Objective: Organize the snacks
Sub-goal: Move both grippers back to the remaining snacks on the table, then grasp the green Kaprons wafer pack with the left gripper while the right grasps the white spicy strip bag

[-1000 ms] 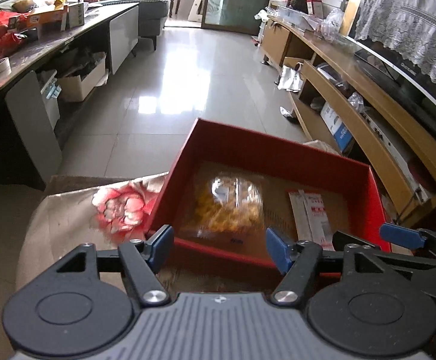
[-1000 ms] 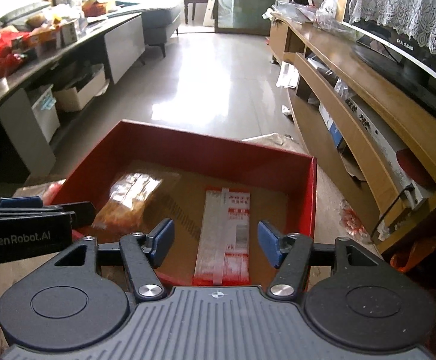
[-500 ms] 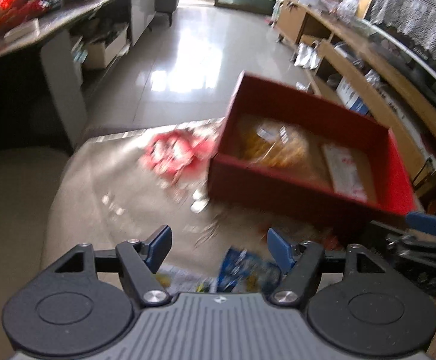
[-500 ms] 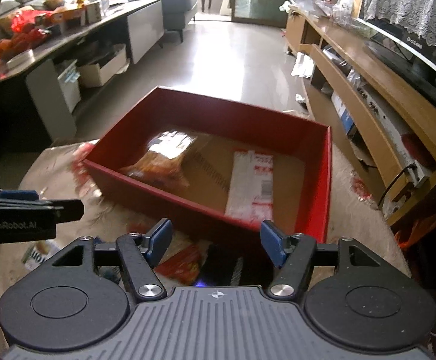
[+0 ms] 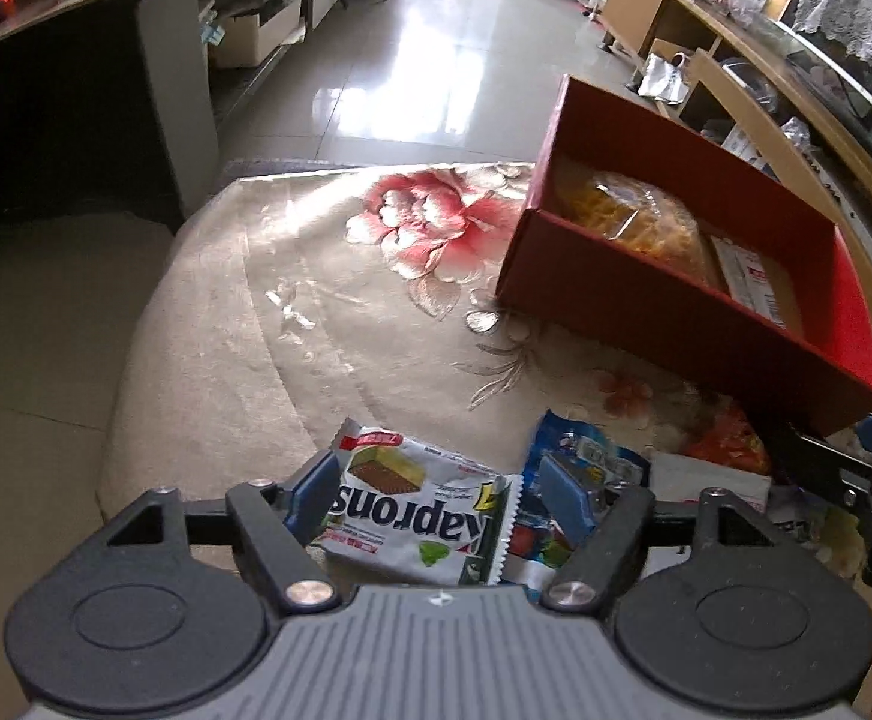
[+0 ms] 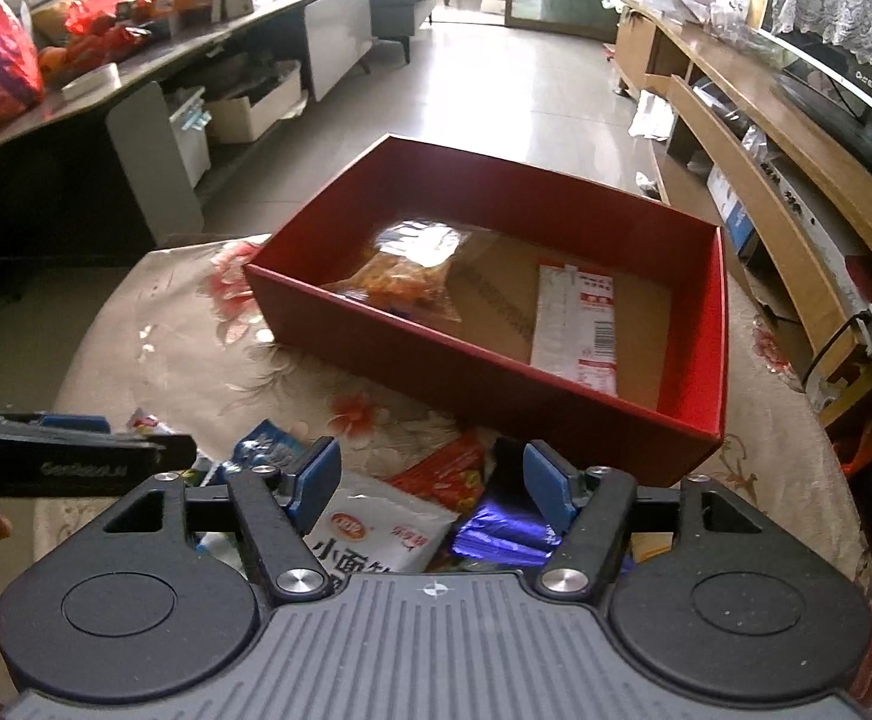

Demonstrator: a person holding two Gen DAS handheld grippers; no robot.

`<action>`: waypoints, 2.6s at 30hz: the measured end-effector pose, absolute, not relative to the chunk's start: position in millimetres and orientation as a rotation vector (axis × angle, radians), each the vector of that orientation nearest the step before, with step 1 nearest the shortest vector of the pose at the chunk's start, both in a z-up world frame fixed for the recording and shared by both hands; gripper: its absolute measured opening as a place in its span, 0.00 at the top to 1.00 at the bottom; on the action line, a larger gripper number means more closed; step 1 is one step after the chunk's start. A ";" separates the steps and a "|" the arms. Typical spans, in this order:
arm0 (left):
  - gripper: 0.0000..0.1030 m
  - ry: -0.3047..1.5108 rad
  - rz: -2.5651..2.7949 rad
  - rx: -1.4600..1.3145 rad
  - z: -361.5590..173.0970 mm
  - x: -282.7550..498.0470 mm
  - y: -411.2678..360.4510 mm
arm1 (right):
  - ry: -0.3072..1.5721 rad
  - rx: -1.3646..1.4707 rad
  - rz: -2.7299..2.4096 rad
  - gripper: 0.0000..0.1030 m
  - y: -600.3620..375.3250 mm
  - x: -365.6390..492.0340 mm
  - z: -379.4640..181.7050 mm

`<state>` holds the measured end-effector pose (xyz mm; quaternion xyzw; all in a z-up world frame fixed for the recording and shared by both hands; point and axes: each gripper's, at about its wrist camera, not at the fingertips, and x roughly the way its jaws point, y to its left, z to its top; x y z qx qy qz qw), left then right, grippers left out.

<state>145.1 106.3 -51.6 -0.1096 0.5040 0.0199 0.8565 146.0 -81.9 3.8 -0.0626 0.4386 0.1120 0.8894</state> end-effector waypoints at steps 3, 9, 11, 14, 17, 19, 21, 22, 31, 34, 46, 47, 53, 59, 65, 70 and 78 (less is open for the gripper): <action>0.26 1.090 0.043 -0.226 -60.1 149.3 104.5 | 0.915 -0.137 0.241 0.26 -81.4 145.5 2.9; 0.19 1.113 0.056 -0.158 -74.8 158.4 95.5 | 0.924 -0.130 0.251 0.26 -80.6 146.0 1.6; 0.17 1.110 0.054 -0.132 -76.7 159.6 92.3 | 0.930 -0.136 0.253 0.26 -79.6 145.8 -0.2; 0.15 1.103 0.052 -0.129 -78.4 159.4 93.0 | 0.944 -0.148 0.256 0.26 -78.1 146.2 -3.9; 0.16 1.117 0.046 -0.139 -78.3 157.9 96.6 | 0.963 -0.152 0.264 0.26 -77.2 146.2 -8.1; 0.18 1.127 0.036 -0.140 -78.6 155.1 97.3 | 0.975 -0.152 0.267 0.26 -77.0 145.8 -10.1; 0.19 1.141 0.015 -0.153 -78.2 151.0 96.6 | 0.981 -0.162 0.264 0.26 -76.5 145.0 -11.5; 0.19 1.147 -0.003 -0.168 -77.4 148.2 96.3 | 0.982 -0.164 0.264 0.26 -75.8 144.7 -11.5; 0.19 1.129 -0.110 -0.205 -54.2 126.1 95.7 | 0.995 -0.179 0.292 0.24 -74.4 131.2 -11.6; 0.19 1.080 -0.116 -0.087 -43.0 137.6 93.3 | 0.995 -0.174 0.288 0.24 -78.2 128.9 -11.0; 0.14 1.085 -0.327 0.285 -75.2 166.0 75.2 | 1.052 -0.110 0.310 0.23 -87.3 129.7 -21.3; 0.14 1.091 -0.336 0.269 -76.8 168.8 78.5 | 1.057 -0.105 0.314 0.23 -87.1 130.2 -22.3; 0.31 1.127 -0.283 0.224 -80.5 160.4 84.8 | 1.108 -0.103 0.321 0.22 -79.8 133.7 -33.4; 0.43 1.135 -0.254 0.189 -79.2 132.5 77.8 | 1.089 -0.090 0.300 0.22 -80.9 131.8 -25.8; 0.43 1.118 -0.185 0.147 -70.5 120.7 73.5 | 1.085 -0.067 0.281 0.21 -84.2 123.9 -21.7; 0.42 1.134 -0.141 0.133 -74.8 127.7 68.3 | 1.128 -0.029 0.266 0.21 -82.5 122.4 -33.5; 0.34 1.144 -0.102 0.079 -80.7 134.0 72.9 | 1.160 -0.115 0.243 0.16 -49.3 122.1 -60.7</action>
